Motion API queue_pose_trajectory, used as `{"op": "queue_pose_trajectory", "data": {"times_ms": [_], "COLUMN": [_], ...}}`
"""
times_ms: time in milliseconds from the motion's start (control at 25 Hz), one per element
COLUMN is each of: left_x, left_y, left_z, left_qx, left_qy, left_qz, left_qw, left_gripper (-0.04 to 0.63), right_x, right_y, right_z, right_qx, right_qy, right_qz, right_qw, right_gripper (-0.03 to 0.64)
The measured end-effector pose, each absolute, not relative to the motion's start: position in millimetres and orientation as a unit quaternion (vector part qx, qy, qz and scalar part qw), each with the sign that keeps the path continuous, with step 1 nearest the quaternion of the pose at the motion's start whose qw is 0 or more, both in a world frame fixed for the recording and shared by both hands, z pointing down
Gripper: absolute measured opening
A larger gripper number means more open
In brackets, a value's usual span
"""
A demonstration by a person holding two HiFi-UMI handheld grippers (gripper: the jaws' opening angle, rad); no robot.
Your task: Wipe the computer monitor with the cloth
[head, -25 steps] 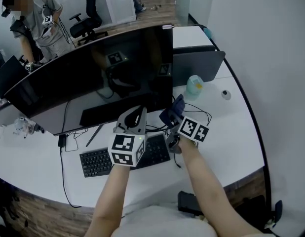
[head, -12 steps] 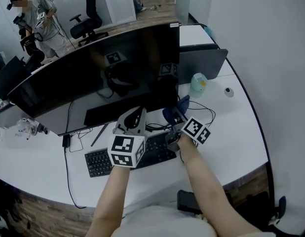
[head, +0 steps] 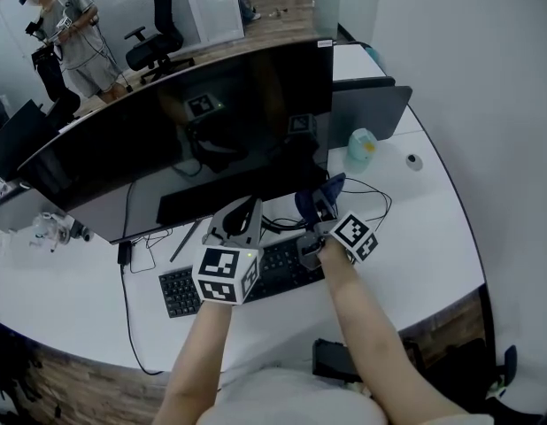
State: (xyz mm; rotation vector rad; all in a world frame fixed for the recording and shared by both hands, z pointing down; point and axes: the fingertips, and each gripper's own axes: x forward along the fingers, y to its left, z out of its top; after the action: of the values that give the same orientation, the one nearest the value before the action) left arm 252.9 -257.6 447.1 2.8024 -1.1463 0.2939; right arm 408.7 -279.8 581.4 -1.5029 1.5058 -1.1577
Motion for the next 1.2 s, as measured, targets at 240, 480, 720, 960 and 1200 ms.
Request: {"op": "queue_pose_trajectory", "data": {"times_ms": [240, 480, 720, 960, 1200], "left_x": [242, 233, 219, 205, 186], "left_y": [-256, -255, -255, -254, -254], "left_z": [448, 446, 443, 443, 443], "left_qx": [0.923, 0.926, 0.926, 0.926, 0.926], "left_qy": [-0.369, -0.363, -0.363, -0.363, -0.363], "left_qz": [0.098, 0.095, 0.093, 0.092, 0.092], "left_qw": [0.049, 0.051, 0.049, 0.052, 0.050], "left_gripper": [0.009, 0.009, 0.009, 0.009, 0.009], "right_x": [396, 382, 364, 353, 336], "right_y": [-280, -280, -281, -282, -283], "right_z": [582, 581, 582, 582, 582], "right_qx": [-0.582, -0.584, -0.586, -0.591, -0.593], "right_qy": [0.579, 0.580, 0.579, 0.577, 0.573], "right_qz": [-0.446, -0.445, -0.447, -0.444, -0.446], "right_qw": [0.356, 0.352, 0.347, 0.347, 0.349], "right_gripper": [0.092, 0.092, 0.092, 0.092, 0.092]}}
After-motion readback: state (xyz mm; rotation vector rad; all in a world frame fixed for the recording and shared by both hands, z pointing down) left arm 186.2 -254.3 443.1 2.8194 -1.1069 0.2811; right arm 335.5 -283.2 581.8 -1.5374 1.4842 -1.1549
